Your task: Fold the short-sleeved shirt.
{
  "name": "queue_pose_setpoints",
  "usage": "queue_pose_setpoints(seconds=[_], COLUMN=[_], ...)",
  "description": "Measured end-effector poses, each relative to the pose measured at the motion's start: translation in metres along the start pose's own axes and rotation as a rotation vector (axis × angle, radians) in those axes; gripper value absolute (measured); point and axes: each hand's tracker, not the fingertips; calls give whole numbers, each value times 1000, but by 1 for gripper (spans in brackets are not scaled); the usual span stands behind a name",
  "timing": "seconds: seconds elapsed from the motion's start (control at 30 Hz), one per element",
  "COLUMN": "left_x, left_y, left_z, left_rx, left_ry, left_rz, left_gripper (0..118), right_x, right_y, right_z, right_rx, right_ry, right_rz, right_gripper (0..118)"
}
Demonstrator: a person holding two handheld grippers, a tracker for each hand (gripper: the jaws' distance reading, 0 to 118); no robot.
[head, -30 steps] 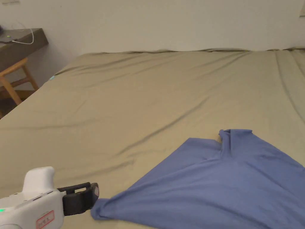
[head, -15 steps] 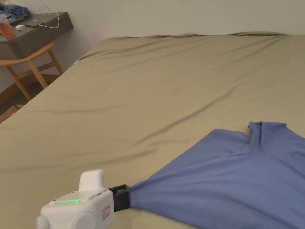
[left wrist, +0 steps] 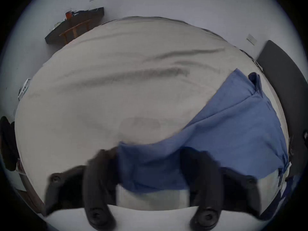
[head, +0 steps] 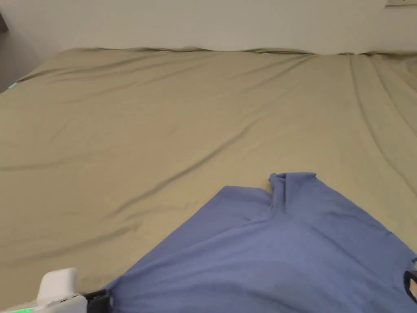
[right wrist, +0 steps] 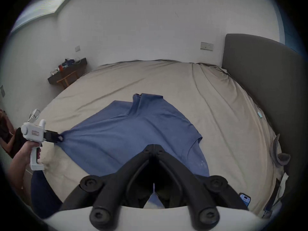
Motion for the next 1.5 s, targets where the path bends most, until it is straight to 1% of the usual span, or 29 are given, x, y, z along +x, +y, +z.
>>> queue_pose_setpoints(seconds=[0.03, 0.07, 0.1, 0.13, 0.2, 0.23, 0.27, 0.3, 0.33, 0.43, 0.5, 0.53, 0.6, 0.63, 0.67, 0.73, 0.77, 0.83, 0.87, 0.9, 0.93, 0.97, 1.07, 1.2, 1.23, 1.27, 1.37, 1.43, 1.5], left_x=[-13, -19, -20, -13, -1, 3, 5, 20, 24, 26, 33, 38, 39, 42, 42, 42, 43, 43, 43, 43, 42, 40, 37, 25, 22, 21, 27, 35, 45], left_y=[11, 14, 16, 19, 23, 26, 29, 26, 28, 37, 39, 40, 42, 42, 42, 43, 43, 43, 43, 43, 43, 43, 47, 57, 61, 68, 94, 117, 141], left_z=[-1, 5, 10, 18, 34, 40, 44, 51, 55, 64, 68, 69, 67, 67, 65, 61, 60, 57, 58, 58, 58, 59, 65, 78, 81, 85, 100, 115, 135], left_rx=[53, 75, 88, 60, 104, 109, 114, 117, 118, 125, 134, 134, 114, 112, 109, 98, 93, 87, 86, 86, 88, 92, 112, 175, 193, 212, 263, 319, 384], left_ry=[17, -36, -132, -171, -87, -91, -126, -162, -184, -179, -171, -165, -198, -199, -202, -200, -196, -183, -181, -181, -183, -188, -229, -283, -305, -329, -376, -401, -463], left_rz=[9, 59, 131, 139, 38, 35, 41, 52, 67, 72, 59, 47, 57, 54, 49, 48, 49, 50, 52, 55, 60, 70, 126, 211, 235, 259, 270, 255, 280], left_gripper=[50, 7, 2, 2, 2, 2, 2, 2, 2, 2, 2, 2, 2, 2, 2, 2, 2, 2, 2, 2, 2, 2, 2, 2, 2, 2, 2, 2, 2], right_x=[5, 11, 15, 32, 50, 62, 71, 77, 84, 97, 103, 100, 102, 100, 98, 96, 92, 80, 73, 67, 60, 56, 57, 70, 72, 71, 64, 59, 53], right_y=[2, 6, 9, 7, 19, 28, 36, 42, 44, 52, 47, 62, 61, 62, 64, 66, 68, 71, 70, 69, 68, 68, 77, 97, 103, 109, 131, 150, 171], right_z=[-7, -14, -22, -37, -60, -77, -96, -117, -142, -204, -243, -242, -262, -269, -271, -277, -273, -266, -263, -257, -253, -245, -200, -116, -92, -69, -3, 37, 72], right_rx=[-4, -9, -11, -21, -25, -37, -73, -128, -61, -205, -293, -320, -349, -351, -355, -385, -369, -362, -353, -327, -324, -301, -145, 73, 120, 178, 328, 421, 506], right_ry=[3, 1, -4, -24, -30, 1, 10, -13, 10, -56, -108, -116, -132, -140, -142, -141, -94, -93, -97, -122, -111, -73, -15, 5, 13, -20, -154, -195, -262], right_rz=[-13, -19, -16, -3, 12, 24, 27, 37, 51, 163, 196, 214, 222, 207, 192, 175, 142, 170, 207, 257, 297, 303, 226, 69, 76, 104, 257, 292, 313], right_gripper=[2, 2, 2, 2, 4, 34, 84, 118, 116, 118, 118, 118, 118, 112, 98, 62, 44, 31, 21, 5, 5, 5, 5, 5, 5, 5, 5, 5, 5])
